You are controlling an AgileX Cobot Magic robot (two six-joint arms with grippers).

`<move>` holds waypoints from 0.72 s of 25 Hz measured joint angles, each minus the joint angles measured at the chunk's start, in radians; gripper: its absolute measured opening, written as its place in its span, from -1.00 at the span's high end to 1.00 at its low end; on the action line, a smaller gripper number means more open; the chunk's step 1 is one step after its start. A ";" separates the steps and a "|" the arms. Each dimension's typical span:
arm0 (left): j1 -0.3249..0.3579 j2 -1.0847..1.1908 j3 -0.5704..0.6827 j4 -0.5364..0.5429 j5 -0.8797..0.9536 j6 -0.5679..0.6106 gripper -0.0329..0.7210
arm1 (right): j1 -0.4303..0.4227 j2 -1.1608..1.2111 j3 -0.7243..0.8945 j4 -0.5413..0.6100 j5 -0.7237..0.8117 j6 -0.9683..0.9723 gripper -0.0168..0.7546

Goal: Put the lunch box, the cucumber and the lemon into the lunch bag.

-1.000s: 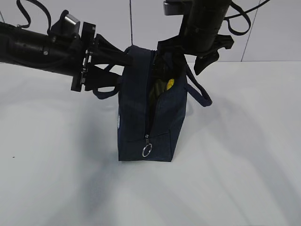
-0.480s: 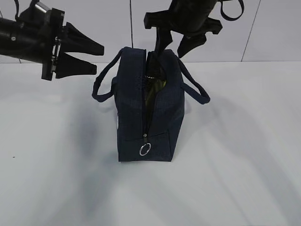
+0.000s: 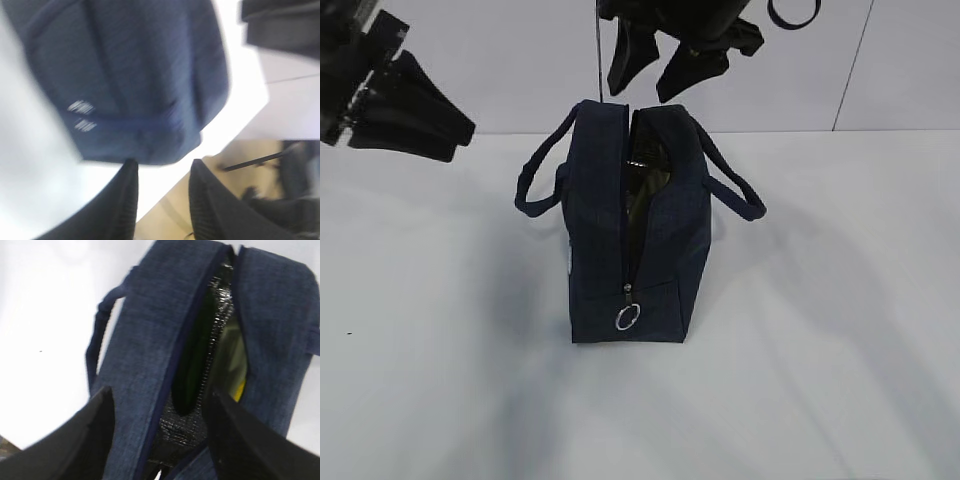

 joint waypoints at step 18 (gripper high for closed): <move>0.000 -0.286 -0.002 0.503 0.042 -0.243 0.31 | 0.120 -0.328 0.055 -0.240 0.009 -0.015 -0.18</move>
